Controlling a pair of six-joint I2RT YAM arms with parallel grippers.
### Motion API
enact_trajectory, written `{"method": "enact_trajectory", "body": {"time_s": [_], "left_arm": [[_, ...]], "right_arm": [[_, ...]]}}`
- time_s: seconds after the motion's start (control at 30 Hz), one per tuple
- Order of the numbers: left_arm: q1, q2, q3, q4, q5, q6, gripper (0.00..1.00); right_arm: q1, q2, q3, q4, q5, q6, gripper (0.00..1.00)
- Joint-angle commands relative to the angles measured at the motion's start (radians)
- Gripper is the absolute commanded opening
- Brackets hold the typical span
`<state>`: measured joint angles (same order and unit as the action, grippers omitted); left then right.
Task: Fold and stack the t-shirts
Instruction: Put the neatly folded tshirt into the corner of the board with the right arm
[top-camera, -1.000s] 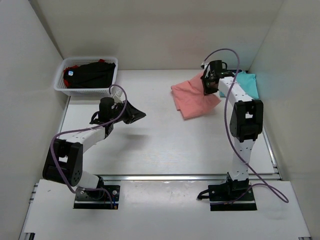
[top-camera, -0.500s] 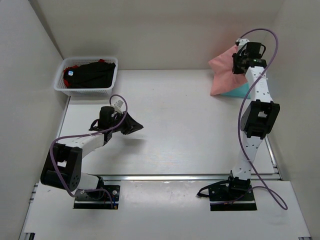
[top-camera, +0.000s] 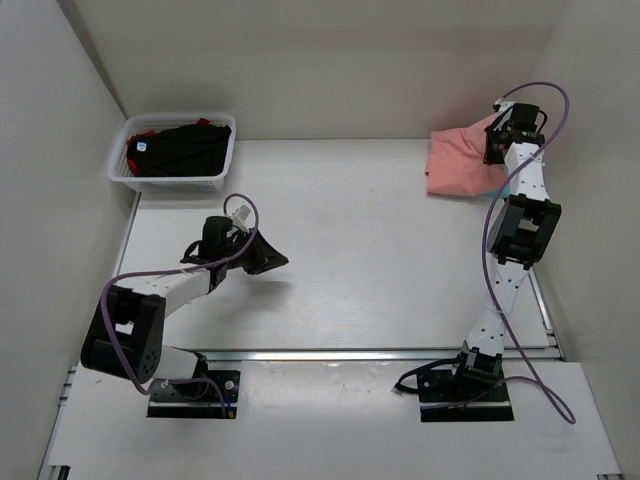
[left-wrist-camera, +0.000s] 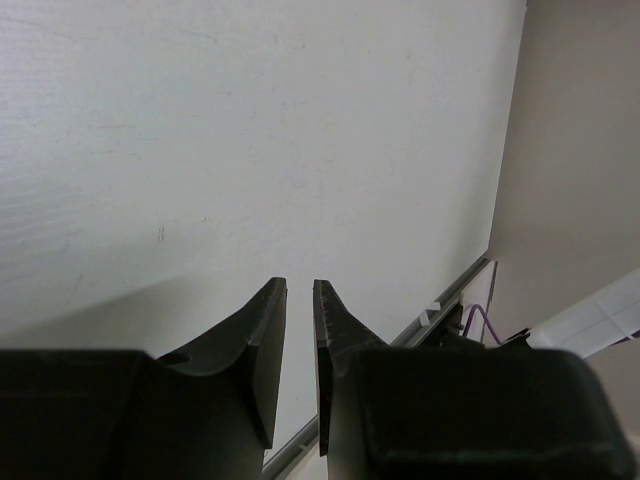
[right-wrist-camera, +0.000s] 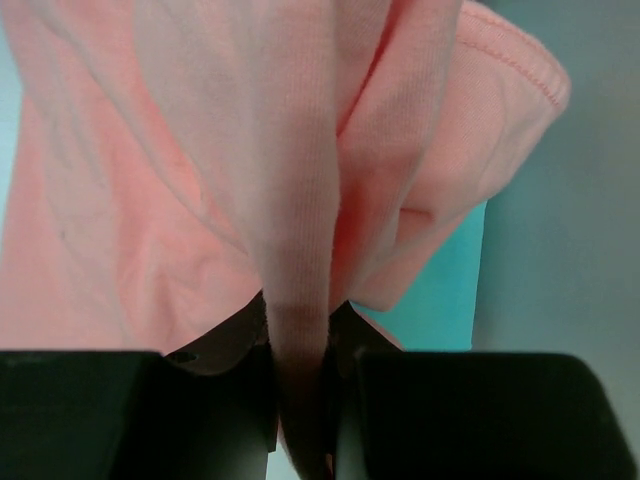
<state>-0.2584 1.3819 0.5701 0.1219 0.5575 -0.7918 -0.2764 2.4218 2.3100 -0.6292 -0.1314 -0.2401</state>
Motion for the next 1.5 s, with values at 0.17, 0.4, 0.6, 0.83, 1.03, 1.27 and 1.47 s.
{"method": "enact_trajectory", "body": {"time_s": [0.17, 0.4, 0.6, 0.83, 1.03, 1.27, 1.47], "left_arm": [[-0.031, -0.053, -0.030, -0.018, -0.018, 0.020, 0.28], [-0.059, -0.076, -0.049, -0.034, -0.008, 0.011, 0.28], [-0.073, -0.125, -0.084, -0.027, -0.027, -0.020, 0.27], [-0.071, -0.242, -0.029, -0.170, -0.080, -0.018, 0.98], [-0.059, -0.264, 0.111, -0.382, -0.071, 0.057, 0.98], [-0.065, -0.181, 0.277, -0.539, 0.018, 0.140, 0.99], [-0.094, -0.195, 0.318, -0.571, -0.027, 0.129, 0.99]], "right_arm": [[-0.003, 0.034, 0.074, 0.213, 0.186, -0.051, 0.05], [0.016, 0.030, 0.020, 0.459, 0.464, -0.123, 0.67], [0.039, -0.047, -0.010, 0.430, 0.457, -0.091, 0.99], [0.218, -0.462, -0.396, 0.384, 0.498, 0.102, 0.99], [0.380, -0.835, -0.872, 0.134, 0.429, 0.342, 0.99], [0.562, -1.177, -1.173, -0.142, 0.382, 0.421, 0.99], [0.482, -1.242, -1.186, -0.202, 0.348, 0.407, 0.99]]}}
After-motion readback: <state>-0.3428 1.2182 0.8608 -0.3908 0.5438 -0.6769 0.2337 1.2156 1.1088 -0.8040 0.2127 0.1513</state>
